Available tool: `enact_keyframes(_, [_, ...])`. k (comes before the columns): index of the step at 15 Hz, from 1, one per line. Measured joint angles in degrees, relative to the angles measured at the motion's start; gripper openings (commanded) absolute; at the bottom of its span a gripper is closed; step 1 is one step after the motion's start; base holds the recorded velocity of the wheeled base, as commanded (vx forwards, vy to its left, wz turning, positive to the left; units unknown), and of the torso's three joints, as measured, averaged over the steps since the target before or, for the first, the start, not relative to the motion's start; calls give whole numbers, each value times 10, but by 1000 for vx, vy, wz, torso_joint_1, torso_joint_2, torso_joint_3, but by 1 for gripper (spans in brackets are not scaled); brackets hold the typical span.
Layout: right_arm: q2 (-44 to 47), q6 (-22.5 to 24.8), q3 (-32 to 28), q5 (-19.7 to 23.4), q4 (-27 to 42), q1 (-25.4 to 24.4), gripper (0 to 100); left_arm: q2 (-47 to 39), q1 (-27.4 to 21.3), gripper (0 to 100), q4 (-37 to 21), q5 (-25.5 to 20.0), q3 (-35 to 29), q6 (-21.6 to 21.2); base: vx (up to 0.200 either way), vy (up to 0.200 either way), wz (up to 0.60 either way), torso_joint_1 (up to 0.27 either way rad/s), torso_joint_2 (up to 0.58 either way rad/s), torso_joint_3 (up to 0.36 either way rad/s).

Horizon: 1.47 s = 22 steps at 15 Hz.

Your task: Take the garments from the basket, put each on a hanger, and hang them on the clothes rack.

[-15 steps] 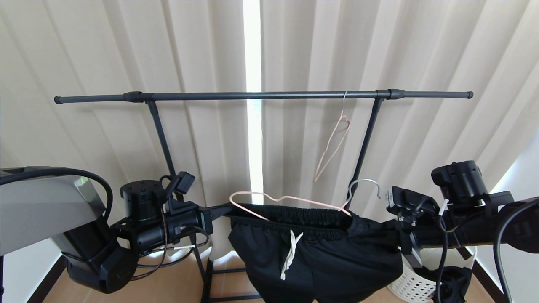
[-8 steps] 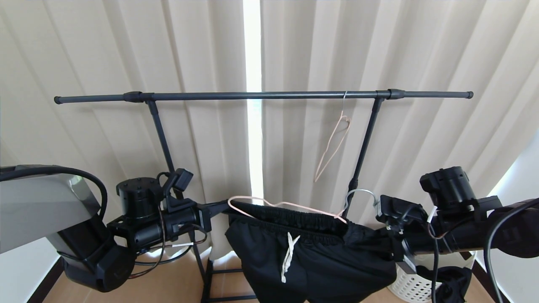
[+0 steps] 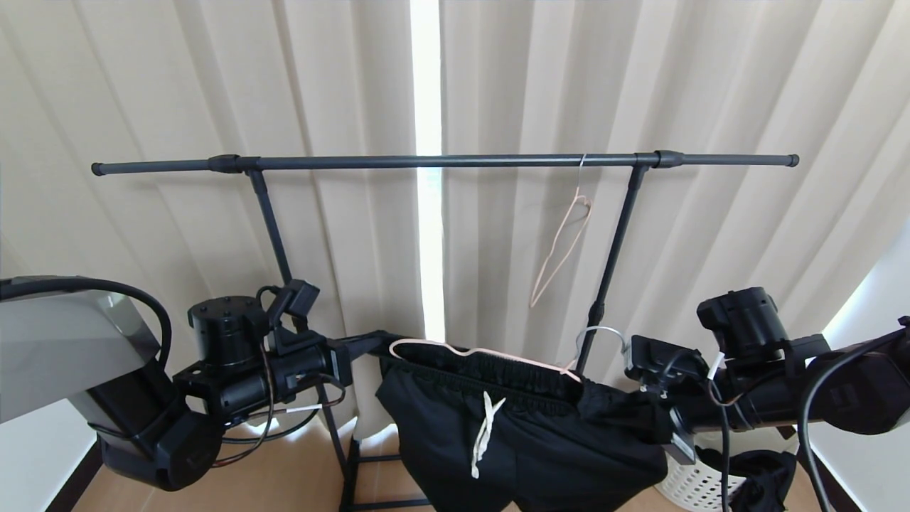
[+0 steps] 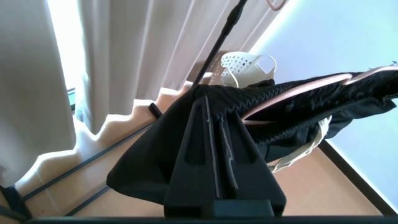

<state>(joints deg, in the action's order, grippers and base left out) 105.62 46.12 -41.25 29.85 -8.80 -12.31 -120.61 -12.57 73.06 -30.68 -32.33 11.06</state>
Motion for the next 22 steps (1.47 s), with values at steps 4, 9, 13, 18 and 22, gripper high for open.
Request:
enact_keyframes(4, [16,0,-3,-28,-1,0,0,4,-1,0,0,0,2,0,0,0,0,0,0,0])
enact_keyframes(9, [23,0,-7,-59,-1,-2,0,15,-5,0,-4,1,9,-11,0,0,0,0,0,0])
enact_keyframes(13, [19,0,-14,-67,-1,-7,0,64,-25,0,-140,29,-10,-50,0,0,0,0,0,0])
enact_keyframes(18, [5,-3,-27,-103,-2,-7,0,121,-79,0,-401,112,-148,-91,0,0,0,0,0,0])
enact_keyframes(22, [-17,-5,-31,-121,-2,-7,0,150,-131,0,-602,155,-250,-96,0,0,0,0,0,0])
